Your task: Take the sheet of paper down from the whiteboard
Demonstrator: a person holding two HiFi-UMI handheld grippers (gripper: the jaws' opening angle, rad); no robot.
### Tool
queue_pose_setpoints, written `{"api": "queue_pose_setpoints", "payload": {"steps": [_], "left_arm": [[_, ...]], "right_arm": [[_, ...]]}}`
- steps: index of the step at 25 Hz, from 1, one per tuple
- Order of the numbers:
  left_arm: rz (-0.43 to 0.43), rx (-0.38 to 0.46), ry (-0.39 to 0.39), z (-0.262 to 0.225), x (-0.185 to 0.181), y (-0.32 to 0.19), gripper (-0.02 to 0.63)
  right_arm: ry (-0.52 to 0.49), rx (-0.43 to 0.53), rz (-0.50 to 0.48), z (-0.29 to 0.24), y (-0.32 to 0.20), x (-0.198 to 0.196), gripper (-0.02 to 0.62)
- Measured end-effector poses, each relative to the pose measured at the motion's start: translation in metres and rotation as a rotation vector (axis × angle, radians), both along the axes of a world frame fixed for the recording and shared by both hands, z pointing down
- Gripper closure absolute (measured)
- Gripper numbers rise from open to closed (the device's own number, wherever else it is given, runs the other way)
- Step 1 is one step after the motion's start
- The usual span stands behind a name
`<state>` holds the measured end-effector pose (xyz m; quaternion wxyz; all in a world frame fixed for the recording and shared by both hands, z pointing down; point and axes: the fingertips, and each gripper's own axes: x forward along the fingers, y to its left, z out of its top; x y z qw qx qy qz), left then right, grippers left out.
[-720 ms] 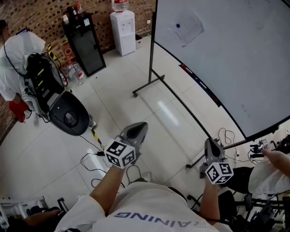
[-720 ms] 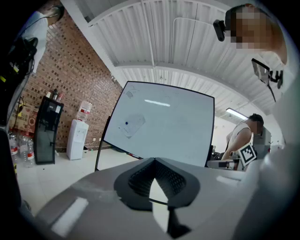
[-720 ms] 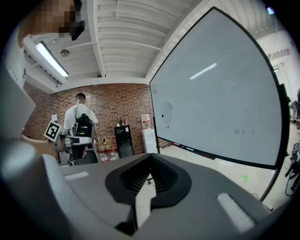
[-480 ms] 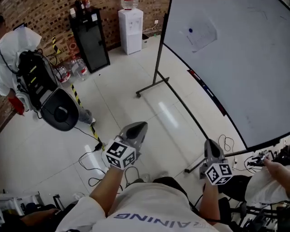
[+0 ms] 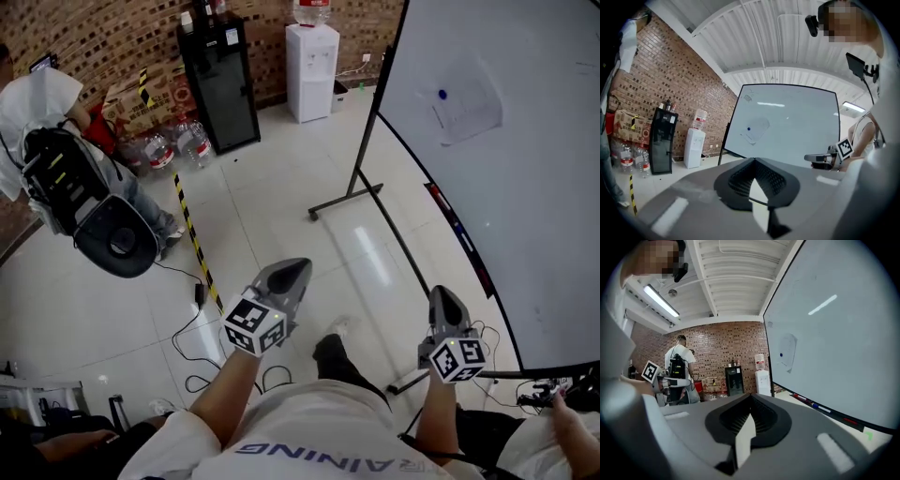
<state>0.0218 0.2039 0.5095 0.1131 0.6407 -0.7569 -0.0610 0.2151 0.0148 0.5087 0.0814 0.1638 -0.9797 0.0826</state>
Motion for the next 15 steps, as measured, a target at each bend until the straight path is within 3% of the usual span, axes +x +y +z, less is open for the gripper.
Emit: {"api": "queue_pose_setpoints", "payload": {"steps": [9, 15], "left_arm": [[-0.01, 0.023, -0.055, -0.039, -0.097, -0.129, 0.6], [0.021, 0.028, -0.061, -0.062, -0.13, -0.211, 0.6]], "right_arm": [[-0.076, 0.038, -0.013, -0.04, -0.126, -0.1, 0.589], [-0.121, 0.073, -0.022, -0.081, -0.196, -0.143, 0.589]]}}
